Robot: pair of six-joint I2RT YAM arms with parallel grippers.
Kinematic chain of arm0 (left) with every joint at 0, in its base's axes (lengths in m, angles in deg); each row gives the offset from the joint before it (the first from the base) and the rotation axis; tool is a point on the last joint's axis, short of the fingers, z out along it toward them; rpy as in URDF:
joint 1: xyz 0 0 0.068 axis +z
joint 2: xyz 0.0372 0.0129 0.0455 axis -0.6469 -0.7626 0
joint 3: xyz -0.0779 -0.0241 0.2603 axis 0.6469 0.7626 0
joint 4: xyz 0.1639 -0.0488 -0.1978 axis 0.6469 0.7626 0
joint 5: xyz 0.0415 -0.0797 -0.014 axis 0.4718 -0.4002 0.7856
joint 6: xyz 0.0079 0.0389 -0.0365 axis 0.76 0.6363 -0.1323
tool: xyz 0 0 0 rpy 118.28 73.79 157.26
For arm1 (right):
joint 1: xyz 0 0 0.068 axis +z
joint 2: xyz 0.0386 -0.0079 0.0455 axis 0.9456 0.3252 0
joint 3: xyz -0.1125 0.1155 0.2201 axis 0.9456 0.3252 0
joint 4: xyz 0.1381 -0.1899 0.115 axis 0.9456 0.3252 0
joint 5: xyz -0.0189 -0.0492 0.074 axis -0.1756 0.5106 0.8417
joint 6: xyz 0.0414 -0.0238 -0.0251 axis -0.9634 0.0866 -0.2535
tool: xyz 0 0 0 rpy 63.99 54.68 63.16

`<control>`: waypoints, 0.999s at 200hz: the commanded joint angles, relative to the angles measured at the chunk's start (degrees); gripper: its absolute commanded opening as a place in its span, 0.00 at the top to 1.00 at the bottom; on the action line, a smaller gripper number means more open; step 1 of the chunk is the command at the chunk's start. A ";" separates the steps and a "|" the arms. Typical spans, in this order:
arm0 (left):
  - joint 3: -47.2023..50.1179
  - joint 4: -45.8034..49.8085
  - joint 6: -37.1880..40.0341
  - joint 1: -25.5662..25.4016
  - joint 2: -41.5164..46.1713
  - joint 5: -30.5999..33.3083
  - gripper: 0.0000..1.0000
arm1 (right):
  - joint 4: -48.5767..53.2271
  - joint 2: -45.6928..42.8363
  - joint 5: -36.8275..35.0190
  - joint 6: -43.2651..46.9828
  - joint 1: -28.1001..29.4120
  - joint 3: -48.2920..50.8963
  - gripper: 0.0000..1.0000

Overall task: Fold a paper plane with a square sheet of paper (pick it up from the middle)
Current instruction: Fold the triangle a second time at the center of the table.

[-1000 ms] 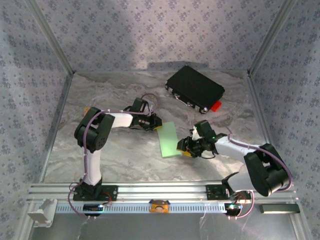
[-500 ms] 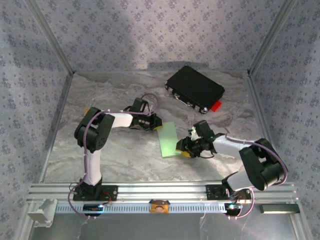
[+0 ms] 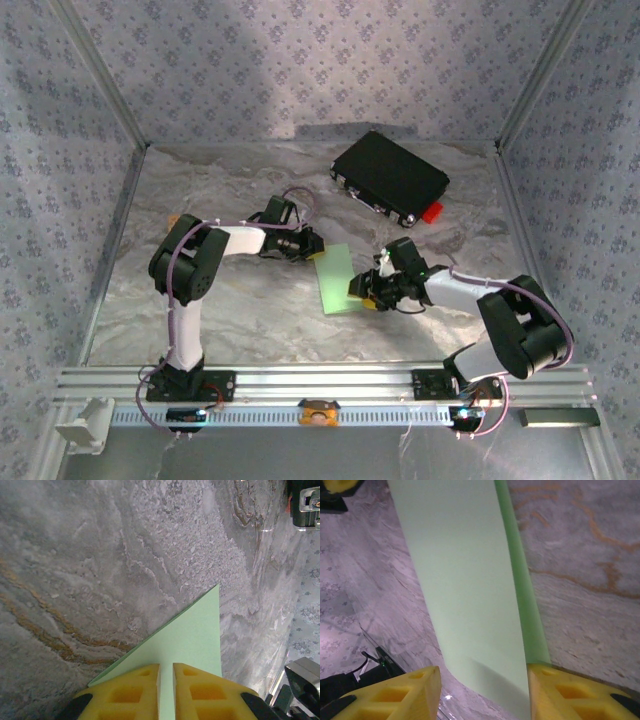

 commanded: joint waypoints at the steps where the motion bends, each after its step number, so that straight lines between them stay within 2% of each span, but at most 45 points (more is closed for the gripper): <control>1: 0.86 3.74 0.17 -0.76 -1.84 1.27 0.85 | -1.99 1.50 2.02 1.18 -0.54 -3.12 0.50; 92: -0.07 4.58 0.42 -0.91 -1.92 1.13 0.85 | -6.16 8.11 4.95 3.46 -1.90 -5.20 0.49; 200: -0.56 4.69 0.51 -1.38 -1.02 1.05 0.83 | -7.40 13.84 9.14 8.38 -4.66 -7.58 0.67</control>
